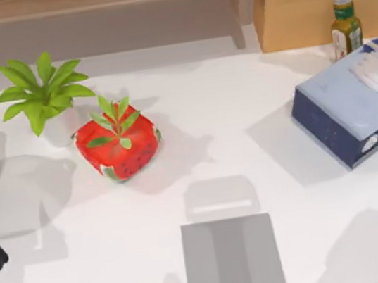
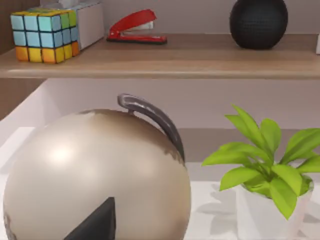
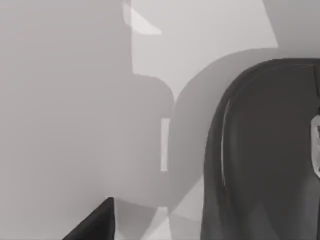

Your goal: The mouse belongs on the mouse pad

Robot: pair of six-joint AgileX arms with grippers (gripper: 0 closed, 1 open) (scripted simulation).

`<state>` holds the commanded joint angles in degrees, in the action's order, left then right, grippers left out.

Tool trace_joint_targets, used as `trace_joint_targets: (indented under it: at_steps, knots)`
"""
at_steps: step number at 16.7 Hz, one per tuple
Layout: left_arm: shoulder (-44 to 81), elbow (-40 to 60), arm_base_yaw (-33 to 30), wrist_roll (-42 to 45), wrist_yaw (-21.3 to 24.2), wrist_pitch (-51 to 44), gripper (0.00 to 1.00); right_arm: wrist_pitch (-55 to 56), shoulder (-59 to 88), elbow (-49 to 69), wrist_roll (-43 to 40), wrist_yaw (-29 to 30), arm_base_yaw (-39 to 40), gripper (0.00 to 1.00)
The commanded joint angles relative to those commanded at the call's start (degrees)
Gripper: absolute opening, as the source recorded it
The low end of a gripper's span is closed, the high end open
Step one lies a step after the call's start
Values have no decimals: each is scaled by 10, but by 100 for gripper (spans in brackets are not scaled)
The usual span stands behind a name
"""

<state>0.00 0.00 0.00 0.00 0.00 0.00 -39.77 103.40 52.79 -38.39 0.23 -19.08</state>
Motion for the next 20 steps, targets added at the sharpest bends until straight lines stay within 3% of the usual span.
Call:
trace_joint_targets:
  at_steps: [6, 19, 20]
  knots:
    - [0, 0, 0, 0, 0, 0, 100, 13, 11, 3, 7, -1, 7, 100]
    - [0, 0, 0, 0, 0, 0, 100, 13, 11, 3, 7, -1, 7, 2]
    - [0, 0, 0, 0, 0, 0, 100, 13, 11, 3, 7, -1, 7, 0]
